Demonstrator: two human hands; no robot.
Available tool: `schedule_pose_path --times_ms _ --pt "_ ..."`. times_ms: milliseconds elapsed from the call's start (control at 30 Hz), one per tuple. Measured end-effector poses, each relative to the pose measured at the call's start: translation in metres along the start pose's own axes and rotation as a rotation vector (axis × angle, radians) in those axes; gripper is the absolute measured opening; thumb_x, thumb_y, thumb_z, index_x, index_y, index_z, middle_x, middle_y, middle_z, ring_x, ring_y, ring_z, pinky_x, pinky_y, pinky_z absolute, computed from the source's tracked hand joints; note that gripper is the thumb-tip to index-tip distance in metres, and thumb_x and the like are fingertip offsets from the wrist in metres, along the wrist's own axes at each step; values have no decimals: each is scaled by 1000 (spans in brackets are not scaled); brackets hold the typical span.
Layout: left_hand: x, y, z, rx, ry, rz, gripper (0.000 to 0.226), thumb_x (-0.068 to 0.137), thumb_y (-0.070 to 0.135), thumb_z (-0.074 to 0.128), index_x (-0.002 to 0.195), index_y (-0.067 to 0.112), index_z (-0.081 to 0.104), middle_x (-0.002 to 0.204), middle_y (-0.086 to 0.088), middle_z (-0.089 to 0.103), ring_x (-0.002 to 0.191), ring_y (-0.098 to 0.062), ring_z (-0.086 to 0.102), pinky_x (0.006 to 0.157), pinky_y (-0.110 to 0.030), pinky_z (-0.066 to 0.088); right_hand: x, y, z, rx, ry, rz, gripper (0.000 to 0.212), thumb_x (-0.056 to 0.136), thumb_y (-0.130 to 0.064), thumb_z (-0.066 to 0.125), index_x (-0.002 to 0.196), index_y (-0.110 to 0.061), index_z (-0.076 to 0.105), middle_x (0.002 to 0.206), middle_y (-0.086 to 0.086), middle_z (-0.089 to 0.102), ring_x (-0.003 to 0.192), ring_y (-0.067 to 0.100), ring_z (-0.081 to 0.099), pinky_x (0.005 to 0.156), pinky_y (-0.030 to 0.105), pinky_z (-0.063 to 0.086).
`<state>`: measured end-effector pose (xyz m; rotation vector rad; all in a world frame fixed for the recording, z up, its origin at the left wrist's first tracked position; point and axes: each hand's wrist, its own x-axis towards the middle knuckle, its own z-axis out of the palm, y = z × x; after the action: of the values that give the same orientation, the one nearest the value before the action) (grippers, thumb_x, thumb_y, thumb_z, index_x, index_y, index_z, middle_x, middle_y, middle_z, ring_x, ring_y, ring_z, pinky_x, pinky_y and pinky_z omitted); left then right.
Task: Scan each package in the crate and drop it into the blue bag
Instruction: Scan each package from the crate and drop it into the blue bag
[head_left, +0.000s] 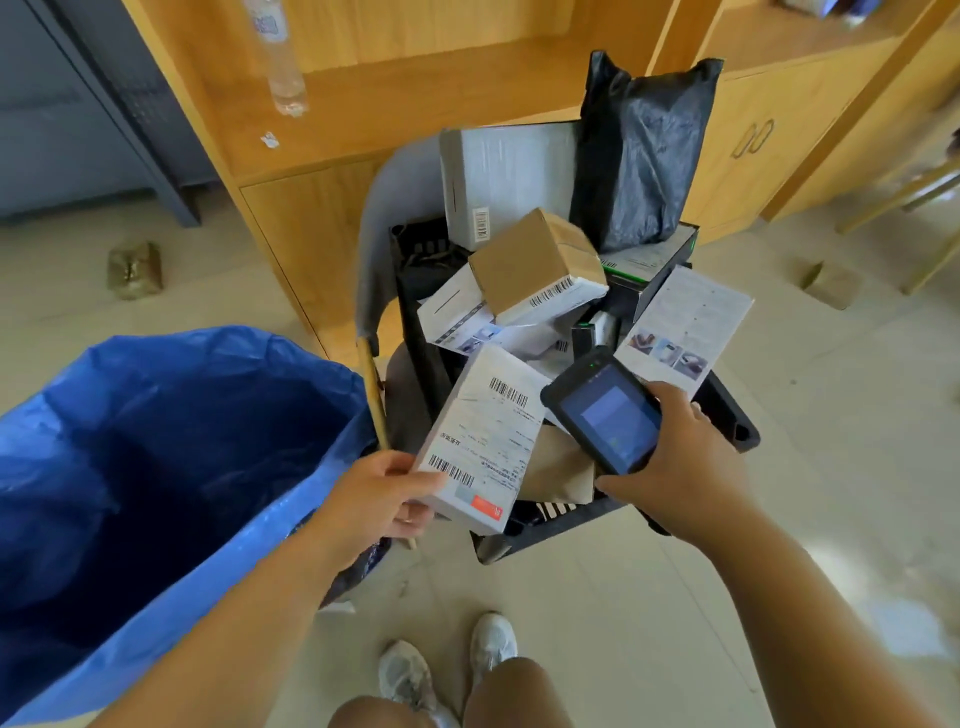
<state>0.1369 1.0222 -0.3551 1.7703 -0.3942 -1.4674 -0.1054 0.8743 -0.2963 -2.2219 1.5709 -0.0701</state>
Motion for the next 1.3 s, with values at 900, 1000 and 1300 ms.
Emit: schedule_pose_path --times_ms 900,1000,1300 --pt "-87 -163 -65 -9 744 660 40 75 18 80 109 26 60 101 16 65 86 -3 64 53 -6 47 -122 -49 60 -314 75 -495 82 56 -46 78 121 -26 32 97 -1 51 80 24 54 60 35 49" --pt "-93 -172 -78 -25 782 657 39 75 18 80 109 23 61 103 12 67 88 -3 64 63 -11 46 -131 -60 64 -318 80 -509 84 55 -45 78 123 -25 32 96 -1 52 79 24 54 58 33 47" --pt "-99 -187 -102 -5 820 631 39 76 19 80 109 24 60 103 13 66 89 -1 62 61 -11 44 -134 -80 78 -347 61 -537 93 53 -49 79 128 -26 29 96 -4 50 79 19 53 54 30 41"
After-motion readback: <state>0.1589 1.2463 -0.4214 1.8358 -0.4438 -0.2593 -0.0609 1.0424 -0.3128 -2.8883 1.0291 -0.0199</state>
